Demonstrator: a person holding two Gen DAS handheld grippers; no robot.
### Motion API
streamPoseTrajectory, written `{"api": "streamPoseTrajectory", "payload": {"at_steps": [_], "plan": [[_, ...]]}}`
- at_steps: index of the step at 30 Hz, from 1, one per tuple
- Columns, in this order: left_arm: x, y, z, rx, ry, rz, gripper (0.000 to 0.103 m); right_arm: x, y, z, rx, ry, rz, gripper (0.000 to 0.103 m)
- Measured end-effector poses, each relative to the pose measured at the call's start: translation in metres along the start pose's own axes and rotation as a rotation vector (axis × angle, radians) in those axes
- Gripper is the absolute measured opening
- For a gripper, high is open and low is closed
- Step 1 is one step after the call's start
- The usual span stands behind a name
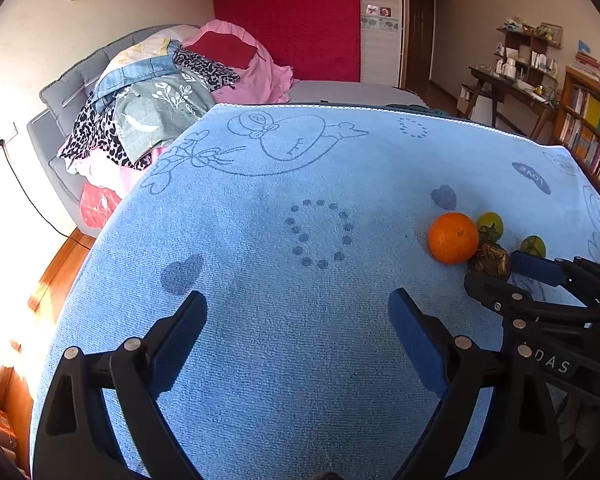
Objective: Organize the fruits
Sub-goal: 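Grasp the brown dried fruit with the right tool while the left tool grasps the orange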
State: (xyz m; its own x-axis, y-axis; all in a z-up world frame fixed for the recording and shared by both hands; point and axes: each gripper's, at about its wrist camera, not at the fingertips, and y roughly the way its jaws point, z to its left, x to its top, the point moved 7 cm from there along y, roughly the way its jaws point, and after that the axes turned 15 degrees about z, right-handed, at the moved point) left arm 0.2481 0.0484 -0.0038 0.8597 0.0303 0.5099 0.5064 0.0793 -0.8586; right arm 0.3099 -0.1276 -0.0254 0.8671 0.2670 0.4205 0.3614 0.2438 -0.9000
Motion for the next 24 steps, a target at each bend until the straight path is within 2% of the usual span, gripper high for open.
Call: {"api": "streamPoseTrajectory", "payload": {"at_steps": [2,6,13,17,24], "plan": [[0.0,0.001,-0.001,0.003,0.003,0.002,0.091,0.001,0.001,-0.001,-0.003,0.001,-0.002,0.057],[0.002,0.002,-0.006,0.011,0.022,0.002,0.091,-0.001,-0.002,-0.004,0.013,0.012,0.002,0.044],[0.011,0.001,-0.023,0.017,0.075,-0.013,0.091,-0.013,-0.016,-0.01,0.024,0.027,-0.007,0.043],[0.017,0.003,-0.038,-0.006,0.102,-0.012,0.091,-0.024,-0.026,-0.015,0.036,0.034,-0.007,0.033],[0.022,0.009,-0.054,-0.018,0.125,-0.009,0.091,-0.028,-0.026,-0.024,0.065,0.052,-0.005,0.033]]}}
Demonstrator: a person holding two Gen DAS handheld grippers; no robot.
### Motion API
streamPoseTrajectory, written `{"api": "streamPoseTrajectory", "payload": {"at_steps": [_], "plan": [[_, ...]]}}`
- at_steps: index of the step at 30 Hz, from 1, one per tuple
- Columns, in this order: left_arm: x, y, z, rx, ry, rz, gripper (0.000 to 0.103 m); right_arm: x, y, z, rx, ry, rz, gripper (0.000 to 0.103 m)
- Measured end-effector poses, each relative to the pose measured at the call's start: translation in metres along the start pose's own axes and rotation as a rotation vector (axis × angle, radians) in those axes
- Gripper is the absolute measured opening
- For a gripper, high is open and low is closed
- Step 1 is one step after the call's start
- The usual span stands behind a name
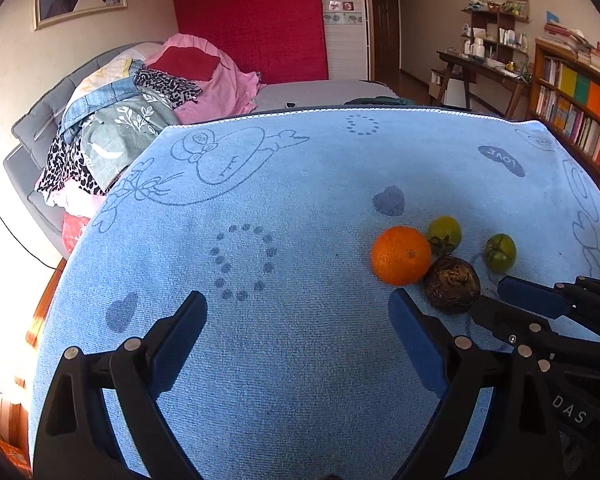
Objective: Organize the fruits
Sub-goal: 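Grasp the brown dried fruit with the right tool while the left tool grasps the orange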
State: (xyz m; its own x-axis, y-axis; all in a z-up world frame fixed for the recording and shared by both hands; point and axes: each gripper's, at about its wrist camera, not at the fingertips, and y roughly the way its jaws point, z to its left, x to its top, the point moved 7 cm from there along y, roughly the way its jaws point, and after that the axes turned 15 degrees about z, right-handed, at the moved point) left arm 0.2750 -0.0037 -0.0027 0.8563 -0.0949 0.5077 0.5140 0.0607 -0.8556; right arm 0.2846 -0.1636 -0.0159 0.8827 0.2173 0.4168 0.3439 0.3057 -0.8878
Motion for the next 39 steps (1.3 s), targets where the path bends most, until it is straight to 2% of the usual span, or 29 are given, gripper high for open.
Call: {"api": "streamPoseTrajectory", "payload": {"at_steps": [5,10,19,26,33,39], "plan": [[0.001,0.002,0.007,0.011,-0.022,0.003,0.091,0.009,0.006,0.01,0.019,-0.029,0.004,0.036],[0.001,0.004,0.019,0.02,-0.048,0.006,0.091,0.015,0.013,0.014,0.024,-0.029,0.01,0.044],[0.001,0.004,0.028,0.026,-0.071,0.005,0.091,0.023,0.023,0.017,-0.009,-0.052,0.019,0.043],[0.003,0.001,0.007,0.006,-0.016,-0.008,0.091,0.003,0.008,0.004,-0.027,-0.026,0.009,0.04],[0.01,-0.001,-0.026,-0.046,0.056,-0.033,0.091,-0.02,-0.015,-0.013,-0.026,0.028,-0.006,0.04],[0.019,0.015,-0.048,-0.108,0.081,0.011,0.077,-0.031,-0.023,-0.013,-0.026,0.03,-0.021,0.04]]}}
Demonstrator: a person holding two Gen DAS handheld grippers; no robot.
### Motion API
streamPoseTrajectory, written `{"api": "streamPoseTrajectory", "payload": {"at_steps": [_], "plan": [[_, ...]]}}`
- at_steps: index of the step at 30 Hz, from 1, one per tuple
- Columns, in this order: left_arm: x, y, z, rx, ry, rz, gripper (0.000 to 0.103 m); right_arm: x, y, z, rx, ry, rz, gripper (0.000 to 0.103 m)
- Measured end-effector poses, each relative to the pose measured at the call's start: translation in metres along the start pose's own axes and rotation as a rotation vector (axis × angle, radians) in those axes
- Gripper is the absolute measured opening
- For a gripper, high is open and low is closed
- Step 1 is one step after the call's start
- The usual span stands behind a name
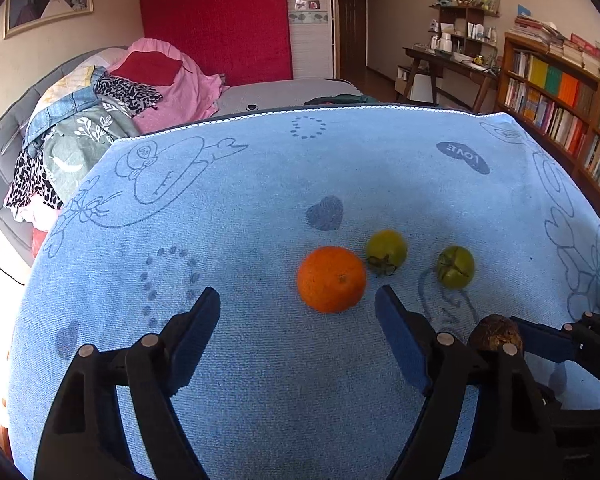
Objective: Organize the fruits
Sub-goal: 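Grasp the brown dried fruit with the right tool while the left tool grasps the orange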
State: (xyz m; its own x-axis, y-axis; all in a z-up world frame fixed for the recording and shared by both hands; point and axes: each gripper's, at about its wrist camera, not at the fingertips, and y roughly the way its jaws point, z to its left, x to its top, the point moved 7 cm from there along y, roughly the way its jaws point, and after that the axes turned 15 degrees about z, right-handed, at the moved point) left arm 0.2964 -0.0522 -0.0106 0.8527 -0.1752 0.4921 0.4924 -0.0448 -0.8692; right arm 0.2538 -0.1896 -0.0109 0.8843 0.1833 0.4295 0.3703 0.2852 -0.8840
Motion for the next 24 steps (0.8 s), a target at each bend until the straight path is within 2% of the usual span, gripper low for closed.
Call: {"api": "streamPoseTrajectory", "payload": {"at_steps": [6,9,11,24], "plan": [[0.004,0.016,-0.006,-0.065,-0.014,0.046,0.062,-0.005,0.003,-0.002,0.006,0.013,0.005,0.04],[0.003,0.019,-0.006,-0.085,-0.019,0.049,0.051,-0.005,0.003,-0.003,0.009,0.019,0.004,0.04],[0.003,0.017,-0.009,-0.116,-0.009,0.043,0.039,-0.005,0.003,-0.003,0.01,0.019,0.004,0.04],[-0.017,-0.01,-0.001,-0.102,-0.045,0.014,0.038,-0.012,-0.017,0.001,0.026,0.031,-0.036,0.04]]}}
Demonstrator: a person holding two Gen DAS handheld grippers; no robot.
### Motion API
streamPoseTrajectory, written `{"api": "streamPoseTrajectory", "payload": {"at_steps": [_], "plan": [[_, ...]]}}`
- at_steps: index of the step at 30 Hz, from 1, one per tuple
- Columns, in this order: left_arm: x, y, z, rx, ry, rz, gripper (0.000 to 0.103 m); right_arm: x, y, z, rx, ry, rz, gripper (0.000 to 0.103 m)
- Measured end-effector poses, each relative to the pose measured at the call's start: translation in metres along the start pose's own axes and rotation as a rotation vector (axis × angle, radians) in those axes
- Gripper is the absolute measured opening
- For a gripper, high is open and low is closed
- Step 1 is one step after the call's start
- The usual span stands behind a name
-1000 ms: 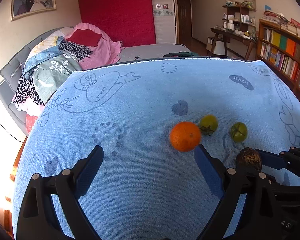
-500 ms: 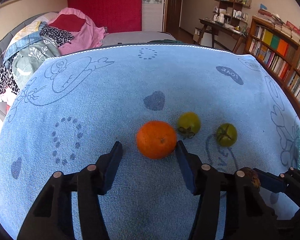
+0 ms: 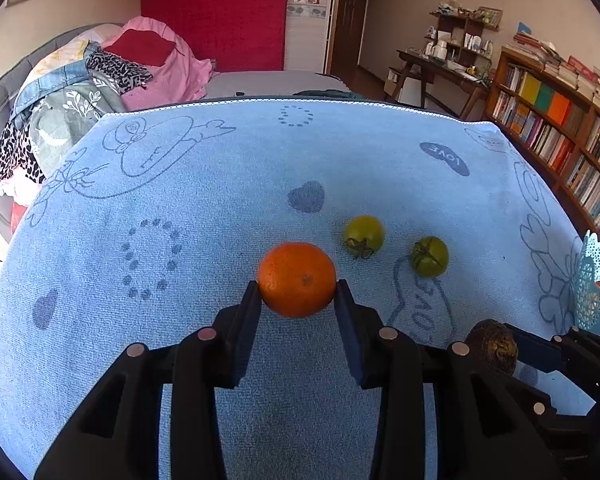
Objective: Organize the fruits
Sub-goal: 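Grasp the brown dried fruit with the right tool while the left tool grasps the orange, then carry the orange and brown dried fruit over the basket with both tools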
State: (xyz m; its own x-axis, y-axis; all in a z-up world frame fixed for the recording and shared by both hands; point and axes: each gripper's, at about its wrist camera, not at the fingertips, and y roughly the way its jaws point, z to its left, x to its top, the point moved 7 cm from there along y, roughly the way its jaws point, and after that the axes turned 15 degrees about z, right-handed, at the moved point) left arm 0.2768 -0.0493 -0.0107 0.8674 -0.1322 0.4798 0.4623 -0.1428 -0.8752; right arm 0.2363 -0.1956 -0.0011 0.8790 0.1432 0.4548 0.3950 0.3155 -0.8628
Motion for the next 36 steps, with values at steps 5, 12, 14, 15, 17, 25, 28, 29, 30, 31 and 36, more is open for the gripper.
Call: {"api": "streamPoseTrajectory", "payload": {"at_steps": [5,12,14,15,17,25,28,29,30,31,36], "plan": [[-0.012,-0.022,-0.006,0.007,0.004,-0.031,0.038,-0.006,-0.017,0.002,0.007,0.008,-0.029,0.04],[-0.023,-0.056,-0.019,0.001,0.016,-0.073,0.038,-0.017,-0.049,-0.002,0.015,0.035,-0.082,0.04],[-0.026,-0.065,-0.025,-0.007,0.021,-0.084,0.038,-0.021,-0.059,-0.003,0.018,0.043,-0.098,0.04],[-0.028,-0.07,-0.029,-0.011,0.024,-0.089,0.038,-0.024,-0.064,-0.004,0.018,0.047,-0.105,0.04],[-0.031,-0.078,-0.036,-0.016,0.033,-0.097,0.038,-0.03,-0.075,-0.008,0.021,0.059,-0.121,0.04],[-0.042,-0.097,-0.075,-0.044,0.09,-0.111,0.038,-0.055,-0.119,-0.036,0.003,0.125,-0.187,0.04],[-0.045,-0.099,-0.091,-0.055,0.116,-0.109,0.038,-0.067,-0.135,-0.052,-0.014,0.158,-0.209,0.04],[-0.046,-0.099,-0.097,-0.058,0.125,-0.109,0.038,-0.071,-0.14,-0.058,-0.021,0.17,-0.215,0.04],[-0.047,-0.1,-0.102,-0.062,0.134,-0.11,0.038,-0.075,-0.146,-0.064,-0.027,0.183,-0.221,0.04],[-0.048,-0.102,-0.107,-0.065,0.143,-0.11,0.038,-0.079,-0.15,-0.07,-0.037,0.195,-0.226,0.04],[-0.05,-0.107,-0.133,-0.083,0.186,-0.116,0.038,-0.098,-0.17,-0.101,-0.07,0.266,-0.249,0.04]]}}
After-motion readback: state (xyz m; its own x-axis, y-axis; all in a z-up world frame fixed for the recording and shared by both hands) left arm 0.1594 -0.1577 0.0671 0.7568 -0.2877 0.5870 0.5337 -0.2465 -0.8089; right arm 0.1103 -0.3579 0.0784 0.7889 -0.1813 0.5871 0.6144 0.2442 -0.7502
